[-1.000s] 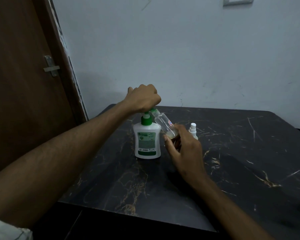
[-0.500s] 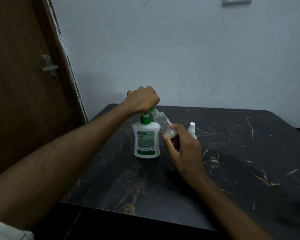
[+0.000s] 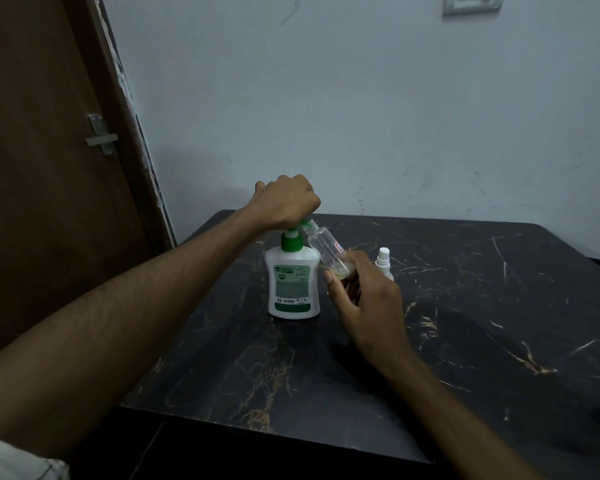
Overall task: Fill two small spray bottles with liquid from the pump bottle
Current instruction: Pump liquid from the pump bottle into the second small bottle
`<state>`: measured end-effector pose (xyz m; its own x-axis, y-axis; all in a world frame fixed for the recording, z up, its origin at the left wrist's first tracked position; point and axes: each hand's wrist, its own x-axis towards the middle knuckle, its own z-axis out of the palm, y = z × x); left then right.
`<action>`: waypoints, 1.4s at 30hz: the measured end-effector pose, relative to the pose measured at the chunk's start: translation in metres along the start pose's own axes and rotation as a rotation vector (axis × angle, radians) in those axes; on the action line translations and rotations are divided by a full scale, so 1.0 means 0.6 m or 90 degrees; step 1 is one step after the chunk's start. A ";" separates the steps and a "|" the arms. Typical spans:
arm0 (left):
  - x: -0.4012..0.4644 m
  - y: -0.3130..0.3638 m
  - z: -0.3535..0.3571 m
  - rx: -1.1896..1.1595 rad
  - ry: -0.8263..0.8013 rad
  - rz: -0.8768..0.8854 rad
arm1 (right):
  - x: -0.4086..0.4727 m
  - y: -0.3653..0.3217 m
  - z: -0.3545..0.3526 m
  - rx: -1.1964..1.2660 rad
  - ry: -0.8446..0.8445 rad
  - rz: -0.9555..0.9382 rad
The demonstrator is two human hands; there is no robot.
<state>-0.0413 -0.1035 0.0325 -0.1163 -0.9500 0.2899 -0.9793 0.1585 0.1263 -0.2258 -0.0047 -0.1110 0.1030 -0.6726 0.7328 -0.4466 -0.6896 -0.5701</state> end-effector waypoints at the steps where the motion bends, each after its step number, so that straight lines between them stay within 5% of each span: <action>1: 0.000 0.000 -0.004 0.006 0.001 0.000 | 0.000 -0.001 0.000 0.000 0.000 0.001; 23: 0.003 0.003 0.001 -0.019 -0.057 -0.006 | -0.001 0.000 -0.001 0.000 -0.005 0.010; 42: 0.004 0.002 0.003 -0.096 -0.008 -0.093 | 0.001 0.000 -0.003 0.000 -0.015 0.005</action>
<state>-0.0431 -0.1063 0.0315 0.0213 -0.9691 0.2459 -0.9500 0.0570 0.3071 -0.2273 -0.0048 -0.1099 0.1212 -0.6837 0.7196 -0.4468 -0.6849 -0.5755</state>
